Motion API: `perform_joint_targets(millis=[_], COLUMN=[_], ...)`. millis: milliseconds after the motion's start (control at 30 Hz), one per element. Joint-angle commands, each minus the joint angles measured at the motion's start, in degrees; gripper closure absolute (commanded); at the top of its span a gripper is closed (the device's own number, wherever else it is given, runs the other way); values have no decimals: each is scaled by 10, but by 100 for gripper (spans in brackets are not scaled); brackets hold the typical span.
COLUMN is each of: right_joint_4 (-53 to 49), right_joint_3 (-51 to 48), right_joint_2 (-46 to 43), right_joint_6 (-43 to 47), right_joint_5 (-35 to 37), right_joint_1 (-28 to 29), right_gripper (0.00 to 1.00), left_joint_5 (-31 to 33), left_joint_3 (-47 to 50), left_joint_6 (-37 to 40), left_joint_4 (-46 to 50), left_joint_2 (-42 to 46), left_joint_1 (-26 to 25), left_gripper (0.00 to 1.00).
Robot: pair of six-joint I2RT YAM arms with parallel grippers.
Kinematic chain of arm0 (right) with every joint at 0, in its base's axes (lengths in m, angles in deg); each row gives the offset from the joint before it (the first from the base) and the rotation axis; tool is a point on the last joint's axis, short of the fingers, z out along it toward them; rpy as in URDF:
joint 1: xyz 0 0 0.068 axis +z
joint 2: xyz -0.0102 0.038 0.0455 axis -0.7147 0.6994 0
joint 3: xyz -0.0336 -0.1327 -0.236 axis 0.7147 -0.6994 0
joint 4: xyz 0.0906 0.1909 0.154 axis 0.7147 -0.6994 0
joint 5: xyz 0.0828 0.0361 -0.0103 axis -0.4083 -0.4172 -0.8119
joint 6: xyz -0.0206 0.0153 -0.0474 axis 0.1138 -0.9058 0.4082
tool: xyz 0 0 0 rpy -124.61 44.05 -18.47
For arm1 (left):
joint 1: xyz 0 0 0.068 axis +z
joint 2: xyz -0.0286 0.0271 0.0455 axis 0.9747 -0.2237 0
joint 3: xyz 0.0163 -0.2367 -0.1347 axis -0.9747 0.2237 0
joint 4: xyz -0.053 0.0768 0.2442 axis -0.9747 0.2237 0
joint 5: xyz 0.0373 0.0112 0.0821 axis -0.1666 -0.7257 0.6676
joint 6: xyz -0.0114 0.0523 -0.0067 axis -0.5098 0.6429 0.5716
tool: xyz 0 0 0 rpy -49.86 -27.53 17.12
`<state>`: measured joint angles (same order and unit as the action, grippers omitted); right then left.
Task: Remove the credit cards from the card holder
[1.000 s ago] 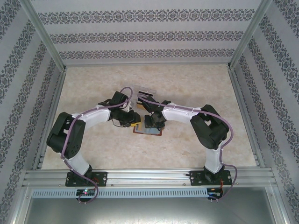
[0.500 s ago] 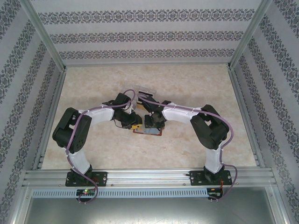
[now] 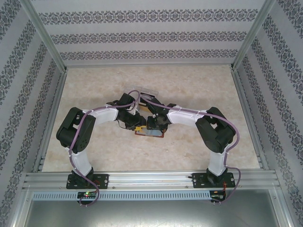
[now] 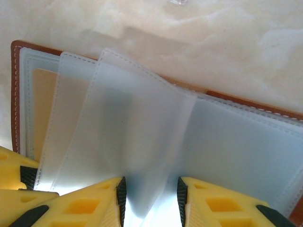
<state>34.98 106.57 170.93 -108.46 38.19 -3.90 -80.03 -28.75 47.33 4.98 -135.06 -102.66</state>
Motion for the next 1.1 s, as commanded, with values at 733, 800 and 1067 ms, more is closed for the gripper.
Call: perform_joint_targets(millis=[733,800,1067], right_joint_4=[104,108,110], right_joint_3=[-153,-161,-186], right_joint_2=[-218,-236,-280], right_joint_6=[-52,-52,-55], right_joint_5=[156,164,188], right_joint_1=[-11,-13,-17], right_gripper=[50,50,50], left_joint_5=[-55,-43,-39], left_joint_3=[5,3,-3], left_joint_6=[-53,-66,-99], left_joint_4=[-167,-181,-209], left_joint_2=[22,13,-30], left_joint_1=[-60,-70,-84], left_gripper=[59,54,38])
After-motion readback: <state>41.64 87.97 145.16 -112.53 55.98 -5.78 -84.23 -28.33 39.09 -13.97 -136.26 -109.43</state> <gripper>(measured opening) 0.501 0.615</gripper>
